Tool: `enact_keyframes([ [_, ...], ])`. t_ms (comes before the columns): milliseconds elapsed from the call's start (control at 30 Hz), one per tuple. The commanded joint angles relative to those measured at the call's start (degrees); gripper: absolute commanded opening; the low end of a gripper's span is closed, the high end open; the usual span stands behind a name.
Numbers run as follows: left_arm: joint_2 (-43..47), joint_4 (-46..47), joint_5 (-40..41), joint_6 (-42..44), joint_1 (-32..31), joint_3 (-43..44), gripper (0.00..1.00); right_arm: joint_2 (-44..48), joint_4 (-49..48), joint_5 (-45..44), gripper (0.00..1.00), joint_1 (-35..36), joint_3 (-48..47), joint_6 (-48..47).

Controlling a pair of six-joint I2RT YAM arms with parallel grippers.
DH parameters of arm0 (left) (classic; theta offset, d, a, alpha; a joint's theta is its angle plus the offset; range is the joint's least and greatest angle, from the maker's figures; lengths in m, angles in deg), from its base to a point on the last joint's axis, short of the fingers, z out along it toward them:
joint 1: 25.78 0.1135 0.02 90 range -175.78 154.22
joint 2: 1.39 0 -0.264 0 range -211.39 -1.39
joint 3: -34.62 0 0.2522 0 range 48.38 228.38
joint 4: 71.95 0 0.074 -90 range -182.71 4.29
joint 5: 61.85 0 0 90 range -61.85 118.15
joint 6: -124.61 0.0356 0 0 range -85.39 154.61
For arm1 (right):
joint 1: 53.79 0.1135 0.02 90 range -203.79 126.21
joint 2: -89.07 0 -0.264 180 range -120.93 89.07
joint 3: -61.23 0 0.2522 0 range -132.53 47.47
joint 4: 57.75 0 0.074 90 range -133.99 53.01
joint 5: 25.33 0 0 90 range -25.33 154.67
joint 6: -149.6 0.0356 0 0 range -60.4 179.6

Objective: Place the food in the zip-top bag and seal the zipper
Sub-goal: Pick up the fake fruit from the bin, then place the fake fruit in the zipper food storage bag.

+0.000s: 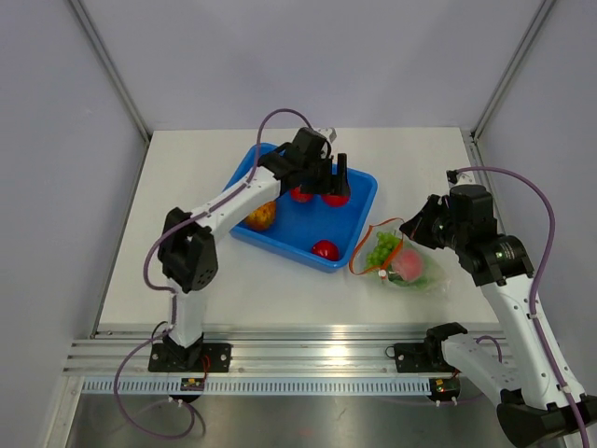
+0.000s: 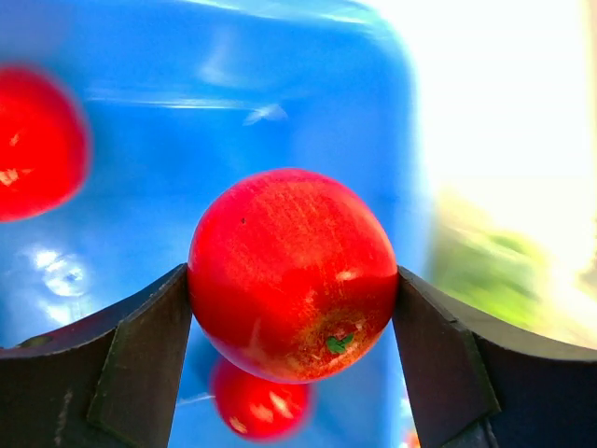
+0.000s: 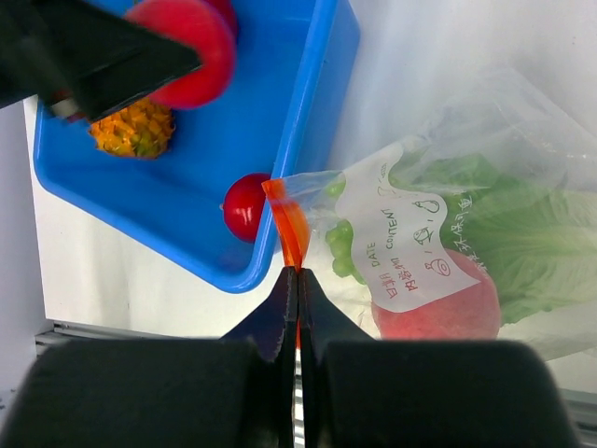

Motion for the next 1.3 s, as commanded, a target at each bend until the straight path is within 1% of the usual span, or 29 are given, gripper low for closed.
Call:
enact_keyframes([
  [0,11.6,2.7,-5.7,1.1,-3.2,-3.6,0.06,1.0,-4.1,1.2,0.0,-0.1,0.3,0.7],
  [33,13.5,3.8,-6.7,0.4,-3.8,-7.4,0.03,1.2,-4.1,1.1,0.0,-0.2,0.4,1.0],
  [67,16.3,6.2,-8.8,-0.3,-4.3,-9.3,0.0,1.3,-4.2,1.4,0.0,-0.2,0.6,1.0],
  [133,18.4,8.4,-11.1,-2.4,-6.7,-12.9,0.0,1.4,-4.7,1.7,0.0,-0.2,1.1,1.4],
  [200,19.3,9.0,-12.6,-3.5,-8.7,-13.7,0.0,1.4,-5.0,2.1,0.0,-0.1,1.1,1.7],
  [300,20.2,10.3,-13.4,-5.2,-13.5,-15.6,0.0,1.4,-4.9,2.5,0.0,-0.2,0.6,1.9],
  [467,19.9,16.5,-15.0,-8.8,-15.6,-19.3,0.0,2.0,-4.7,2.8,0.0,-0.2,0.6,2.1],
  [667,14.8,20.2,-15.8,-10.8,-15.8,-17.0,0.0,2.6,-5.3,5.2,0.0,-0.2,0.7,2.6],
  [833,10.0,20.7,-16.3,-10.6,-15.8,-12.1,0.0,3.1,-6.0,8.0,0.0,-0.1,0.7,2.5],
  [1000,7.6,21.9,-16.3,-10.8,-15.9,-11.3,0.0,4.3,-6.6,10.5,0.0,-0.1,0.8,2.3],
  [1133,6.3,25.5,-17.7,-12.7,-16.2,-11.4,0.0,5.0,-7.5,12.5,0.0,-0.2,2.1,2.9],
  [1267,4.0,26.9,-15.4,-13.1,-18.5,-10.9,0.0,5.6,-10.0,14.3,0.0,-0.2,4.7,4.7],
])
